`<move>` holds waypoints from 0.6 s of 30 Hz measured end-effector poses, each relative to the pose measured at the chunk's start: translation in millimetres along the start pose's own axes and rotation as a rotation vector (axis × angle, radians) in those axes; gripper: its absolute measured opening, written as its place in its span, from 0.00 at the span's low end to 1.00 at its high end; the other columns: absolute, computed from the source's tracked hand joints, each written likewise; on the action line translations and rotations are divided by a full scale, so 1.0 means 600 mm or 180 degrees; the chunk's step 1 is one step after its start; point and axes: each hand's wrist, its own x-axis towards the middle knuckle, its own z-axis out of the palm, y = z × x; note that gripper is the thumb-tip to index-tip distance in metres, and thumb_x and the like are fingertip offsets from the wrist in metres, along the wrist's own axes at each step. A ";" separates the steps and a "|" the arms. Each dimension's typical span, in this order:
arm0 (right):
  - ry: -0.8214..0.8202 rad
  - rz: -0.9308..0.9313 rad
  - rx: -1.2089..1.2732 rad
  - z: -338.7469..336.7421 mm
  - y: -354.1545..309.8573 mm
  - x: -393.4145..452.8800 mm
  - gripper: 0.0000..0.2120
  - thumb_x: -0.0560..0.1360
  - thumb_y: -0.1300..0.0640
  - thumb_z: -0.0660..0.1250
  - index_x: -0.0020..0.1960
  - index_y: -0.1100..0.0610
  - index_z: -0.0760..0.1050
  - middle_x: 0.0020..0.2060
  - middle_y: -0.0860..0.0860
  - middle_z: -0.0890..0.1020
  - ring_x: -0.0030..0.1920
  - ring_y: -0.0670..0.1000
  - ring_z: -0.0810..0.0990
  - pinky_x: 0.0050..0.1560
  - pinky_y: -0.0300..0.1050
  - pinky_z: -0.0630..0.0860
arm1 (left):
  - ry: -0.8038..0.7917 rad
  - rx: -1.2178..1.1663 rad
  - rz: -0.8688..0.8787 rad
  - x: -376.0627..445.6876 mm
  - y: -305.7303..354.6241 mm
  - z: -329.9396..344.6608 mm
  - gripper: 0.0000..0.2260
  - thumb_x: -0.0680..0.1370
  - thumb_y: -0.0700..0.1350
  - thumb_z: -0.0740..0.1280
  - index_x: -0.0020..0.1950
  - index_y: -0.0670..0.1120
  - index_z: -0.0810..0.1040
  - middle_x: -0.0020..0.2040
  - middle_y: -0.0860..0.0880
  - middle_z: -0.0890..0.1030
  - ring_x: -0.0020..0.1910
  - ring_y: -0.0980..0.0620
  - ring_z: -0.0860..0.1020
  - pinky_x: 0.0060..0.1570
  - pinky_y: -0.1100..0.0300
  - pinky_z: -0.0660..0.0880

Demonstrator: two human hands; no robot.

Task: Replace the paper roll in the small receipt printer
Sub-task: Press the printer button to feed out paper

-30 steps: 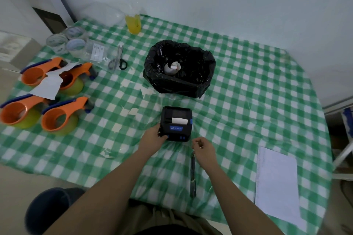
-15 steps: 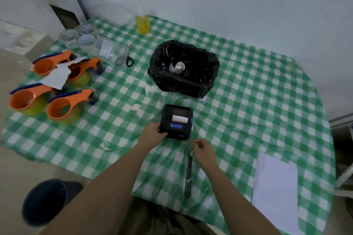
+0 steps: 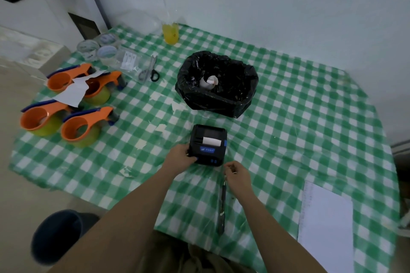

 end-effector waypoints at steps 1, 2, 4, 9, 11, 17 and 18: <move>0.0031 0.0001 0.0016 0.002 0.000 0.002 0.06 0.76 0.63 0.62 0.43 0.56 0.76 0.37 0.54 0.79 0.34 0.51 0.74 0.35 0.45 0.72 | 0.0000 -0.0011 0.0009 0.001 0.000 -0.001 0.11 0.70 0.39 0.70 0.52 0.38 0.80 0.49 0.39 0.84 0.49 0.42 0.81 0.49 0.51 0.76; 0.0056 0.0008 0.0020 0.003 -0.001 0.003 0.06 0.76 0.63 0.62 0.43 0.56 0.76 0.37 0.54 0.79 0.33 0.51 0.74 0.35 0.45 0.72 | -0.0008 -0.0027 0.0006 0.001 0.000 -0.002 0.12 0.70 0.39 0.70 0.52 0.38 0.80 0.49 0.39 0.84 0.49 0.43 0.81 0.49 0.51 0.76; 0.0089 0.0025 0.0017 0.005 -0.002 0.005 0.06 0.76 0.62 0.62 0.43 0.56 0.76 0.37 0.54 0.79 0.33 0.50 0.74 0.34 0.43 0.72 | -0.0022 -0.0048 0.0017 0.000 0.001 -0.003 0.12 0.70 0.39 0.70 0.52 0.39 0.80 0.49 0.39 0.84 0.49 0.43 0.81 0.50 0.50 0.77; 0.0195 -0.0011 0.0053 0.010 -0.004 0.007 0.06 0.76 0.63 0.62 0.44 0.60 0.77 0.37 0.55 0.80 0.32 0.49 0.73 0.33 0.41 0.70 | -0.0070 -0.0121 0.0041 0.002 0.001 -0.006 0.12 0.69 0.38 0.70 0.52 0.42 0.81 0.48 0.41 0.84 0.49 0.45 0.81 0.50 0.52 0.77; 0.0202 -0.0035 0.0027 0.011 -0.002 0.007 0.06 0.76 0.63 0.62 0.44 0.59 0.77 0.37 0.54 0.80 0.32 0.49 0.74 0.33 0.41 0.70 | -0.0082 -0.0139 0.0075 0.002 0.000 -0.006 0.12 0.70 0.38 0.70 0.53 0.42 0.81 0.49 0.41 0.84 0.49 0.46 0.81 0.49 0.54 0.76; 0.0215 -0.0058 -0.0035 0.014 0.007 0.002 0.06 0.76 0.63 0.62 0.45 0.59 0.77 0.37 0.54 0.80 0.34 0.49 0.74 0.34 0.40 0.71 | -0.0029 -0.0143 0.0183 0.002 -0.004 -0.002 0.14 0.71 0.39 0.70 0.56 0.44 0.80 0.50 0.43 0.84 0.50 0.47 0.81 0.48 0.58 0.74; 0.0218 -0.0066 -0.0037 0.014 0.007 0.001 0.06 0.76 0.63 0.62 0.45 0.59 0.77 0.37 0.54 0.80 0.34 0.49 0.74 0.35 0.40 0.71 | -0.0029 -0.0130 0.0199 0.003 -0.004 -0.002 0.14 0.71 0.39 0.70 0.56 0.44 0.80 0.50 0.43 0.84 0.49 0.48 0.80 0.47 0.59 0.73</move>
